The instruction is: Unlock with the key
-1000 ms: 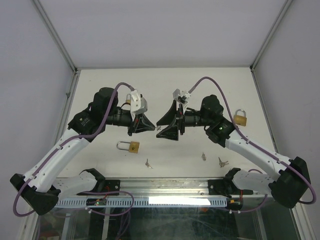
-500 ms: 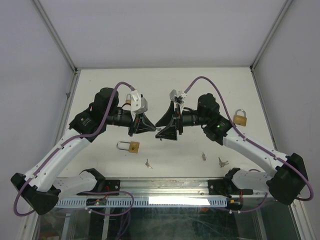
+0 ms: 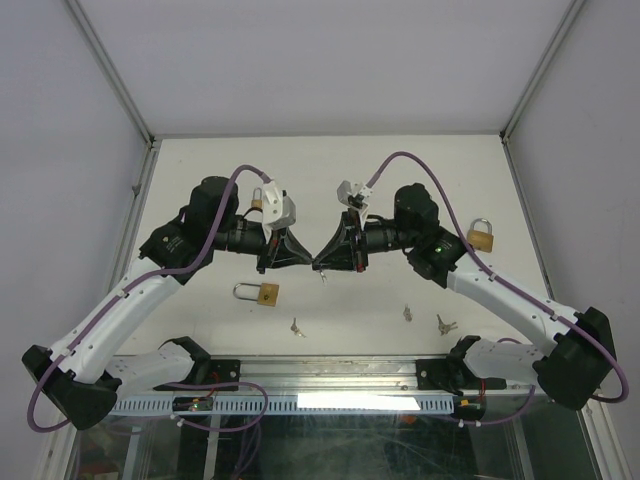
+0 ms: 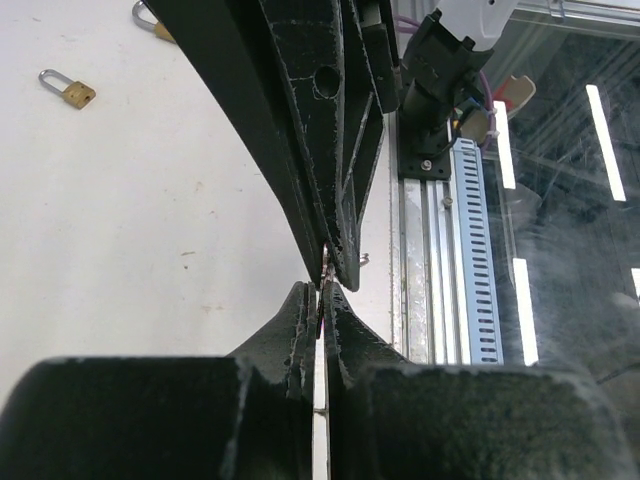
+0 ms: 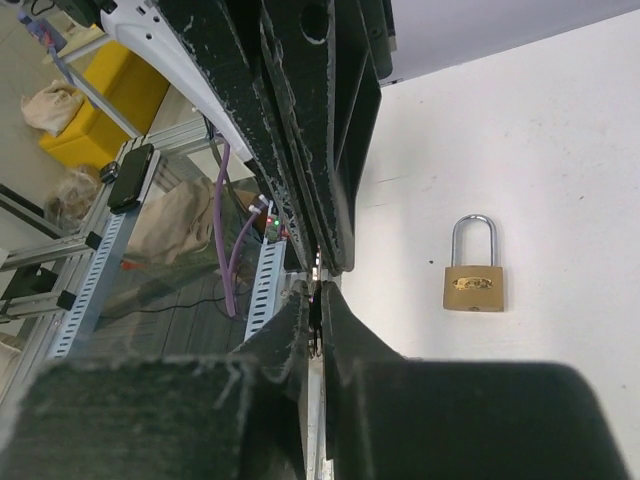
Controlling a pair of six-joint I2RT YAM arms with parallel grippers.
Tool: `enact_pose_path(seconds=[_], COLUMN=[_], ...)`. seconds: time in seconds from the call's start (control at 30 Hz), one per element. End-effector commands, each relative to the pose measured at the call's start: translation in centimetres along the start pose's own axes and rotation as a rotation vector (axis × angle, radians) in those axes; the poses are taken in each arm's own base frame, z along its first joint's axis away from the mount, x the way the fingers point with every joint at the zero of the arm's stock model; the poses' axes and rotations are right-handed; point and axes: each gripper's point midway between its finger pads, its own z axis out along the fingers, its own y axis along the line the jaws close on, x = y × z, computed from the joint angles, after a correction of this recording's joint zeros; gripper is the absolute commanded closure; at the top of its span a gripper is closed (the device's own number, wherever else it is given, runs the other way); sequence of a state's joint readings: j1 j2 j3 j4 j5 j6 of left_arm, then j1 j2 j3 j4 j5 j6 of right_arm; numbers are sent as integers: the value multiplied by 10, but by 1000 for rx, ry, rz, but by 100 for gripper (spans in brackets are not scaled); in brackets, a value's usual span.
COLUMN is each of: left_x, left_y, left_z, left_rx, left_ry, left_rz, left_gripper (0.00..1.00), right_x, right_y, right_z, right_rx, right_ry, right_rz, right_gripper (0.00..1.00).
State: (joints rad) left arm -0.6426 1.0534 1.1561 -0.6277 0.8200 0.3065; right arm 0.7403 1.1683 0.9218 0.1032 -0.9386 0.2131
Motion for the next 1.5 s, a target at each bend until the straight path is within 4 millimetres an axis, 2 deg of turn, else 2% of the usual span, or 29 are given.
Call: enact_pose_path(seconds=[0.0,0.27,0.3,0.37,0.4,0.43,0.5,0.57,0.7,0.77,0.83,0.9,1.0,1.1,1.27,1.47], left_x=[-9,-2,1,4,6,8,15,32,70,107,145,177,210,231,260,273], left_y=[-6,-5,-4,1,2,4,7,19,58,81,94,100,101,90,82,95], left_z=[0,5,6,5,4,3,-1,-6,-26,-29,-31,-33,-33,-34,-38,-21], left_rx=[25,27,18,-12,-24,-34,-48,-85,-164,-186,-149,-93,-12,91,99,41], left_ry=[-35,-46,-45,-39,-34,-26,7,70,191,340,476,575,653,710,794,781], left_rz=[49,10,0,-3,6,22,59,107,218,287,364,429,451,423,294,232], left_gripper=[100,100,87,22,4,1,1,1,1,1,1,1,1,1,1,1], right_x=[-24,-31,-30,-26,-24,-20,-14,-8,4,13,25,35,48,57,65,70], right_y=[14,15,15,14,13,11,6,0,-17,-31,-41,-46,-51,-54,-56,-57], right_z=[-3,-7,-7,-8,-9,-11,-15,-19,-30,-35,-38,-40,-44,-46,-47,-47], right_rx=[-28,14,20,33,43,57,85,106,174,227,284,314,348,367,370,367], right_ry=[-39,-84,-78,-68,-62,-55,-41,-35,-33,-23,4,33,61,87,111,118], right_rz=[-68,-44,-34,-12,1,16,54,97,212,272,309,329,332,324,318,321], right_gripper=[100,100,100,100,100,100,100,100,100,100,100,100,100,100,100,100])
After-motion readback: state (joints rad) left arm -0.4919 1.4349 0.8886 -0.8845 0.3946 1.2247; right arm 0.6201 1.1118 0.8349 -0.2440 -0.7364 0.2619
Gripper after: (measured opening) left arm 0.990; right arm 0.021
